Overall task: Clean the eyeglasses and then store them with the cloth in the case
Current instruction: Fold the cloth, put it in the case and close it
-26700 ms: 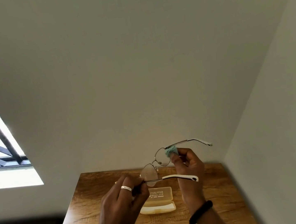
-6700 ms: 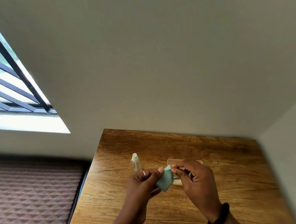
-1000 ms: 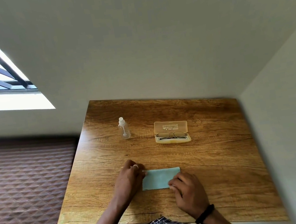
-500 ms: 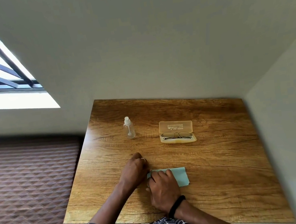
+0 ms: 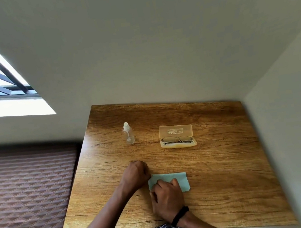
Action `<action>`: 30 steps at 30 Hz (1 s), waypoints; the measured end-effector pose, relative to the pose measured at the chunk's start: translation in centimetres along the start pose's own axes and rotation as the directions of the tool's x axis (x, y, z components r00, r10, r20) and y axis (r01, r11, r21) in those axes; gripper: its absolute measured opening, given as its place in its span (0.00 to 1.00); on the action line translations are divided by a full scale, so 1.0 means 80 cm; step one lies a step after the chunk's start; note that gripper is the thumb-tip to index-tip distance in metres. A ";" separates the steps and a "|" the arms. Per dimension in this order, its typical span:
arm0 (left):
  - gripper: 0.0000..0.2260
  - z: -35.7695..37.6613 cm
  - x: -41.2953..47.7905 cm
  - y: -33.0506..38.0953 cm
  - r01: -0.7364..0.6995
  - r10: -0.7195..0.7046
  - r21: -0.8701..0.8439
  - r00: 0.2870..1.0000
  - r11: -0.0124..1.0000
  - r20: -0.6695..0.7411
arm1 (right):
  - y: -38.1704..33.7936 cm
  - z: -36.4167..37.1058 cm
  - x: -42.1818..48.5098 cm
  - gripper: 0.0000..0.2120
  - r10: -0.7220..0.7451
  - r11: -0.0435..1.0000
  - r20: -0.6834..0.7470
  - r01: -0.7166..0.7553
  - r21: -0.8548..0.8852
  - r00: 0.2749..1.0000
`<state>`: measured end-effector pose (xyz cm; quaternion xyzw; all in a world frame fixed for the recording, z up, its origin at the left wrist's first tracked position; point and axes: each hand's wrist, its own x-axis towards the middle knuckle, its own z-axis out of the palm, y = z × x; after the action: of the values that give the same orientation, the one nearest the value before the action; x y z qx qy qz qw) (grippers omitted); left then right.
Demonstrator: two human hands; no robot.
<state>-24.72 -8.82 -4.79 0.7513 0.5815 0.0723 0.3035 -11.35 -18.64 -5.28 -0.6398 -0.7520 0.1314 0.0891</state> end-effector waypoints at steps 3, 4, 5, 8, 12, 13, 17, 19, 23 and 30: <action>0.04 -0.010 0.007 0.012 0.018 -0.019 0.016 0.998 1.000 0.068 | 0.003 -0.003 -0.006 0.06 0.151 0.977 -0.040 -0.143 0.159 0.988; 0.04 -0.012 0.010 0.016 0.020 -0.021 0.025 0.997 1.000 0.077 | 0.003 -0.004 -0.008 0.05 0.204 0.958 -0.043 -0.191 0.214 0.978; 0.05 -0.012 0.012 0.019 0.020 -0.022 0.028 0.997 0.999 0.074 | 0.004 -0.004 -0.009 0.05 0.258 0.934 -0.038 -0.239 0.265 0.965; 0.07 -0.008 0.022 0.029 0.010 -0.013 0.057 0.999 0.998 0.050 | 0.011 -0.006 -0.013 0.03 0.408 0.845 -0.024 -0.368 0.389 0.913; 0.05 -0.005 0.032 0.056 0.004 -0.010 0.062 0.995 0.998 0.095 | 0.025 -0.009 -0.018 0.05 0.522 0.746 -0.022 -0.443 0.497 0.853; 0.04 -0.004 0.035 0.065 -0.004 -0.003 0.059 0.993 0.998 0.121 | 0.029 -0.010 -0.020 0.05 0.540 0.730 -0.017 -0.458 0.508 0.841; 0.02 0.007 0.047 0.093 0.007 -0.016 0.047 0.981 0.999 0.191 | 0.046 -0.017 -0.032 0.05 0.590 0.685 -0.003 -0.498 0.532 0.808; 0.02 0.013 0.051 0.106 0.002 -0.015 0.065 0.978 0.998 0.209 | 0.054 -0.021 -0.037 0.05 0.618 0.658 0.001 -0.518 0.547 0.786; 0.02 0.027 0.061 0.124 -0.010 -0.009 0.079 0.971 0.997 0.240 | 0.072 -0.023 -0.045 0.05 0.662 0.621 -0.012 -0.539 0.569 0.749; 0.03 0.047 0.072 0.146 0.004 -0.037 0.110 0.955 0.994 0.295 | 0.093 -0.029 -0.054 0.07 0.664 0.641 -0.002 -0.569 0.516 0.747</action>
<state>-11.49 -6.53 -2.92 0.7629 0.5401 -0.0761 0.3470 -2.98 -21.59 -5.27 -0.8240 -0.4169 0.2753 0.2673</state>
